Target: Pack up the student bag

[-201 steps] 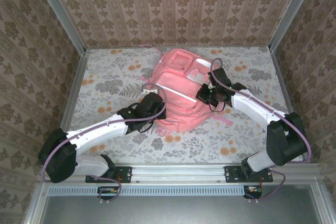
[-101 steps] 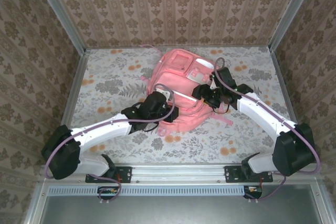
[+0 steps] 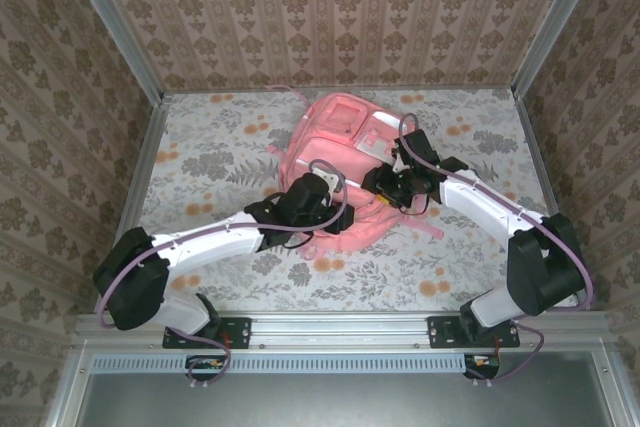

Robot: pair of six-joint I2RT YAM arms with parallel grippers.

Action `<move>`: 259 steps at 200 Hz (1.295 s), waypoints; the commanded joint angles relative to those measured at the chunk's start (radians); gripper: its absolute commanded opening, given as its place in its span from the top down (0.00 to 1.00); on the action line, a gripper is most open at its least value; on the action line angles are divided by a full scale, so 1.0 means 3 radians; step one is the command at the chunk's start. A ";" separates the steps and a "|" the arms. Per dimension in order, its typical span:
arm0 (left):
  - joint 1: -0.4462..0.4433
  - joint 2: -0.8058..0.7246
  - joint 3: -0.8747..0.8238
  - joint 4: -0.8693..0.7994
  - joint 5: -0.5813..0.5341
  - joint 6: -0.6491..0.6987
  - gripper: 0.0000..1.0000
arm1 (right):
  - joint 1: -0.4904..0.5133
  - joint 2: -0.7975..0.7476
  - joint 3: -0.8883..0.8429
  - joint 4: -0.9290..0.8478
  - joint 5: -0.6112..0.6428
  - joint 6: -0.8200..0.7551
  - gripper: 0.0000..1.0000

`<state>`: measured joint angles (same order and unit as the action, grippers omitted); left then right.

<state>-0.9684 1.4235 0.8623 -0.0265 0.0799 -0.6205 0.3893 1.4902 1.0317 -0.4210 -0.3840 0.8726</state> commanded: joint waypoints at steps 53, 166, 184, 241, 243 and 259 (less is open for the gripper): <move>0.0024 0.0133 0.0184 0.0142 -0.0013 0.0099 0.59 | 0.0012 -0.0102 0.0111 0.0622 -0.0709 0.0387 0.75; 0.0093 0.0210 0.0194 0.0316 -0.0166 0.0150 0.69 | 0.0012 -0.0130 0.0135 0.0600 -0.0827 0.0502 0.79; 0.0093 0.0208 0.0201 0.0310 -0.0248 0.0186 0.75 | 0.0012 -0.0125 0.0136 0.0586 -0.0822 0.0494 0.80; 0.0095 0.0219 0.0212 0.0294 -0.0371 0.0355 0.96 | 0.0015 -0.0136 0.0152 0.0480 -0.0761 0.0461 0.83; 0.0094 0.0214 0.0213 0.0302 -0.0371 0.0365 0.97 | 0.0012 -0.0138 0.0155 0.0480 -0.0762 0.0461 0.83; 0.0084 0.0191 0.0186 0.0350 -0.0357 0.0466 1.00 | 0.0013 -0.0132 0.0165 0.0454 -0.0748 0.0461 0.83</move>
<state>-0.9569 1.4765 0.8955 0.0273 0.0311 -0.5304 0.3828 1.4921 1.0336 -0.2905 -0.5392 1.0107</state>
